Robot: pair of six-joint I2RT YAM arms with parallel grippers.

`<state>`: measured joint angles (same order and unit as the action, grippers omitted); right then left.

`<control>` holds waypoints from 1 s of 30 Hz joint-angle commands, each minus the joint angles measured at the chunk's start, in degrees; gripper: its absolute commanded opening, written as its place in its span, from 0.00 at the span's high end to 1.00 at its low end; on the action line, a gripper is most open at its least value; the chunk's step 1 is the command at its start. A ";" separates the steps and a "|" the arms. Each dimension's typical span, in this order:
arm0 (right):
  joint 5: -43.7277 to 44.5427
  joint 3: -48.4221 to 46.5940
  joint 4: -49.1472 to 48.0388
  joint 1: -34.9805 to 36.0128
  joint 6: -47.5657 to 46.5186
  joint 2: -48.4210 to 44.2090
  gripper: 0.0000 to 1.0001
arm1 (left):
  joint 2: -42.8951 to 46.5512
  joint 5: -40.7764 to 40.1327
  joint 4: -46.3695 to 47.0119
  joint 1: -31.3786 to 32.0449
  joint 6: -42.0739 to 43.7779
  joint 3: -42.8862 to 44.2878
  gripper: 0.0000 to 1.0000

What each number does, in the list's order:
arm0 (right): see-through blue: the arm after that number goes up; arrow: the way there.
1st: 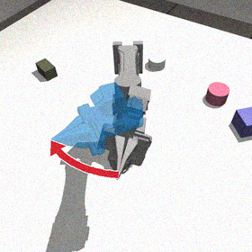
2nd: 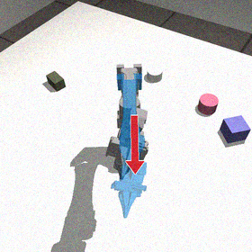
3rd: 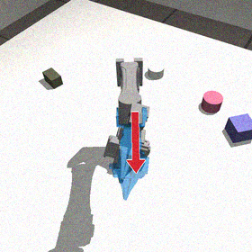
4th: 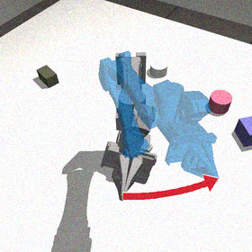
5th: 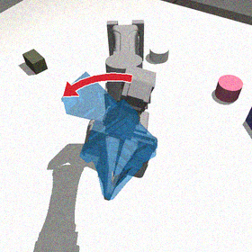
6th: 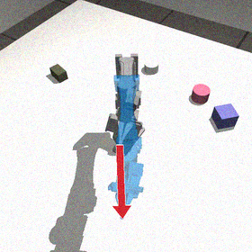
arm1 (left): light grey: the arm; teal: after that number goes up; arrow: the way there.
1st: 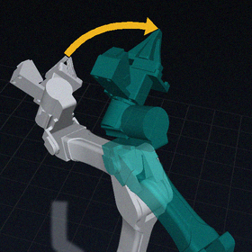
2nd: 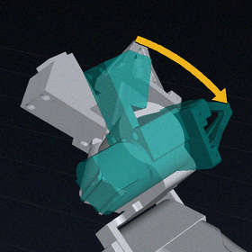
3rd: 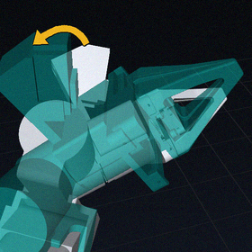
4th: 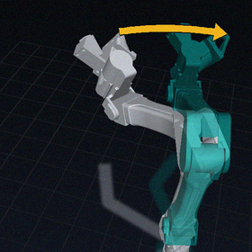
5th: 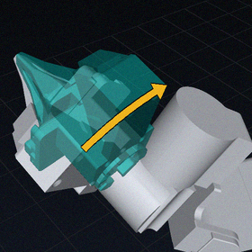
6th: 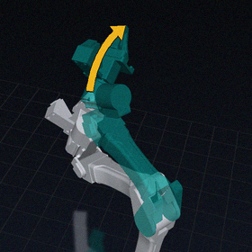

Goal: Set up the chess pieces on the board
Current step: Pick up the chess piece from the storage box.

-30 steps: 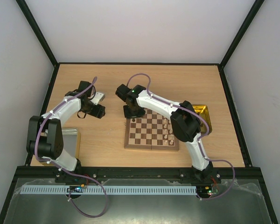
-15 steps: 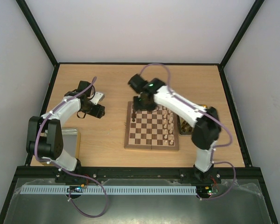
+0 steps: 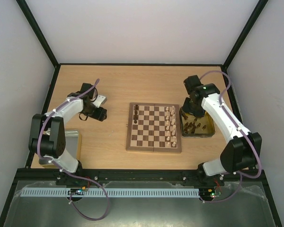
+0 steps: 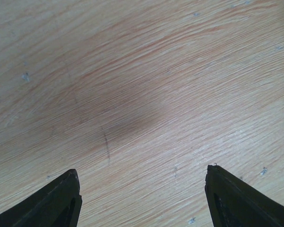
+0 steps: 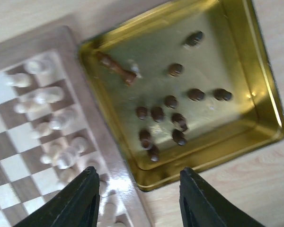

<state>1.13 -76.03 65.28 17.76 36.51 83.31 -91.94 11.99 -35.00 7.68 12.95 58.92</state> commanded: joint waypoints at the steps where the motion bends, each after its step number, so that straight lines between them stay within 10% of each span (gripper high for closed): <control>1: -1.39 5.89 0.56 -4.60 -0.37 -4.58 0.57 | -2.26 0.66 -0.41 0.21 0.24 0.32 0.29; 30: -6.50 23.50 -17.93 -15.41 0.24 -1.20 0.72 | -4.83 -0.30 -1.09 2.24 -0.05 1.75 0.29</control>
<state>-5.58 -52.47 49.41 3.01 37.78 80.90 -96.01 11.90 -35.09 9.69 12.91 59.09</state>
